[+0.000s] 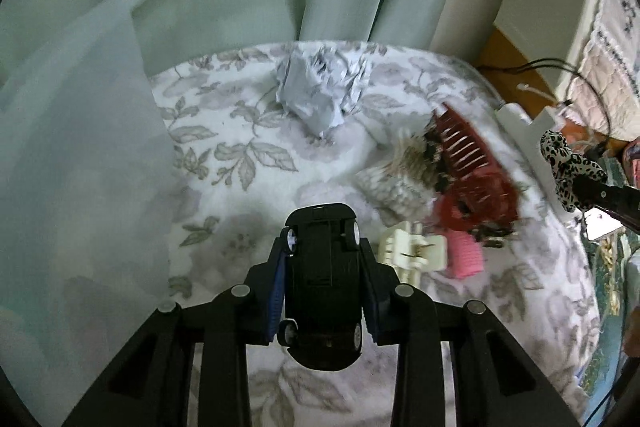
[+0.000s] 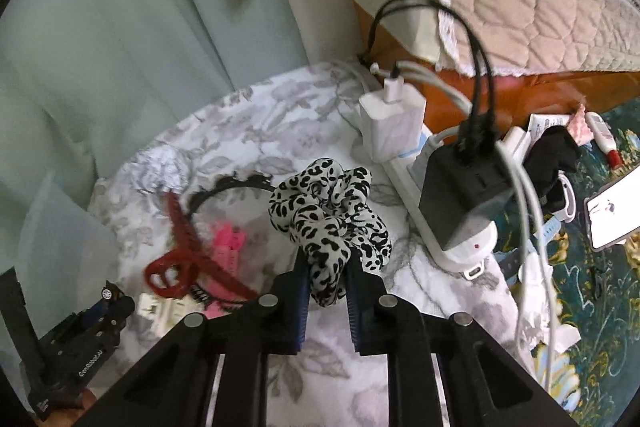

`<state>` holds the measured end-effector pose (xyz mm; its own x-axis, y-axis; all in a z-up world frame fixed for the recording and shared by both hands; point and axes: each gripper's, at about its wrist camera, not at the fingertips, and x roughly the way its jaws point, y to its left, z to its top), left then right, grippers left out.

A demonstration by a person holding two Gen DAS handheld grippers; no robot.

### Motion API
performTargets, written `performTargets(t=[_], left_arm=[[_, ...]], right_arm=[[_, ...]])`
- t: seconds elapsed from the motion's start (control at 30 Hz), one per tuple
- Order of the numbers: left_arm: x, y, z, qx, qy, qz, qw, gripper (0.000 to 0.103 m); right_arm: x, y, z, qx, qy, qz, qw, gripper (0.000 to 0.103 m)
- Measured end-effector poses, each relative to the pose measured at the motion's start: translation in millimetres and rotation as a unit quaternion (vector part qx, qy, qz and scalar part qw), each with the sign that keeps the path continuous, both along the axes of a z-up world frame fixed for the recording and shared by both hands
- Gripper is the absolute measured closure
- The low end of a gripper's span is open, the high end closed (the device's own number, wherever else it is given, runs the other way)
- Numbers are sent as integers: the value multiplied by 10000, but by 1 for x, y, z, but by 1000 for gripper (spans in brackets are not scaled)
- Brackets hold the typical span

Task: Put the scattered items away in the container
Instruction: 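Carry the toy car and scrunchie over the clear box and lower them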

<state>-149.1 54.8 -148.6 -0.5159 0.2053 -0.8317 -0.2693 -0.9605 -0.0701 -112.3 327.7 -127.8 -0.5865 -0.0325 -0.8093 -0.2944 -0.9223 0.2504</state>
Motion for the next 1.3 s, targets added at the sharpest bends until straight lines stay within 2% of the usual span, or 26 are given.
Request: performTargets(t=[0.27, 0.6, 0.73, 0.93, 1.3], left_arm=[[32, -1, 46, 137, 384, -91, 9991, 69], [62, -4, 97, 275, 855, -179, 9958, 69], [70, 0, 110, 351, 980, -234, 9943, 69], [86, -3, 128, 450, 1157, -318, 9918, 69], [98, -42, 158, 699, 1533, 11, 9857, 69]], right_arm=[[33, -6, 46, -133, 576, -19, 9982, 86], [63, -30, 92, -268, 1163, 251, 9925, 86], [75, -40, 109, -349, 1371, 375, 9892, 86], [89, -55, 130, -217, 1602, 570, 9852, 86], [99, -84, 156, -88, 1847, 758, 9798, 86]])
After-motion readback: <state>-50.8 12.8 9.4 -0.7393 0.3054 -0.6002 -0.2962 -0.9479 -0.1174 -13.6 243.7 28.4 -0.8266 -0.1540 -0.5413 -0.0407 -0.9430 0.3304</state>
